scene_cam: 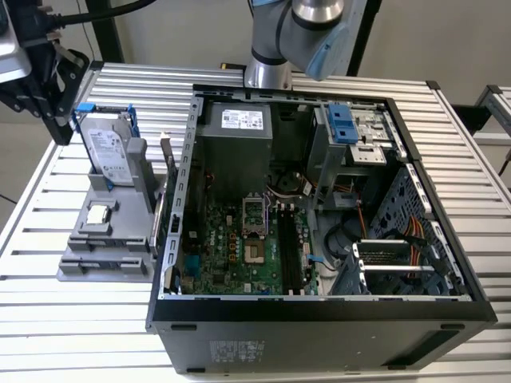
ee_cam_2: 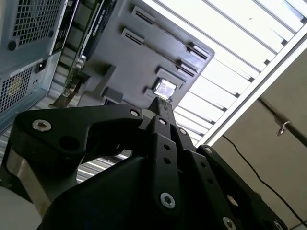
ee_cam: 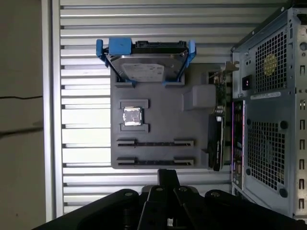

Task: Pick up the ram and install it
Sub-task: 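Pick up the ram and move it above insertion slot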

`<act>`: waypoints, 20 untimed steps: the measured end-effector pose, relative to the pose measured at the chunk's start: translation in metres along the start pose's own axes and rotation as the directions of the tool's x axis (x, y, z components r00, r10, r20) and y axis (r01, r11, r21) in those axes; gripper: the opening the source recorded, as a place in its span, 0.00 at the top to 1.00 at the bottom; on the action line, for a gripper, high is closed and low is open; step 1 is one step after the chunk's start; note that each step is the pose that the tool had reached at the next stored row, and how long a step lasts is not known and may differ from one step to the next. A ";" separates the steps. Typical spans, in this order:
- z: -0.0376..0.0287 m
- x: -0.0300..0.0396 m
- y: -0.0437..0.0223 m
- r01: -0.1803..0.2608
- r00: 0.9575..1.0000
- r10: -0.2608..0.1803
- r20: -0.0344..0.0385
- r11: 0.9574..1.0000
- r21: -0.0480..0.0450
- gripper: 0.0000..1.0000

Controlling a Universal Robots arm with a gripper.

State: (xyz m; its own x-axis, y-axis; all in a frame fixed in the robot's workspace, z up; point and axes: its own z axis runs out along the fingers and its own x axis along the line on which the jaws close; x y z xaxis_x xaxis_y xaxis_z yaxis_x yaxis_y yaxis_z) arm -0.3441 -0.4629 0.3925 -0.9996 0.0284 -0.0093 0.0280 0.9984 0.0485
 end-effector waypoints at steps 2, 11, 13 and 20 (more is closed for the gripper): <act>-0.0001 0.0000 -0.0031 0.000 1.000 0.000 0.000 1.000 0.000 1.00; -0.0005 0.0000 -0.0166 0.000 1.000 0.000 0.000 1.000 0.000 1.00; -0.0006 0.0001 -0.0187 0.000 1.000 0.000 0.000 1.000 0.000 1.00; -0.0004 0.0027 -0.0183 0.000 1.000 0.000 0.000 1.000 0.000 1.00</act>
State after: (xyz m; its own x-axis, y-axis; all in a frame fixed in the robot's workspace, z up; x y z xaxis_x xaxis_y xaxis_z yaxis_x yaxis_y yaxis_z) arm -0.3473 -0.4811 0.3920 -0.9996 0.0285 -0.0090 0.0280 0.9984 0.0486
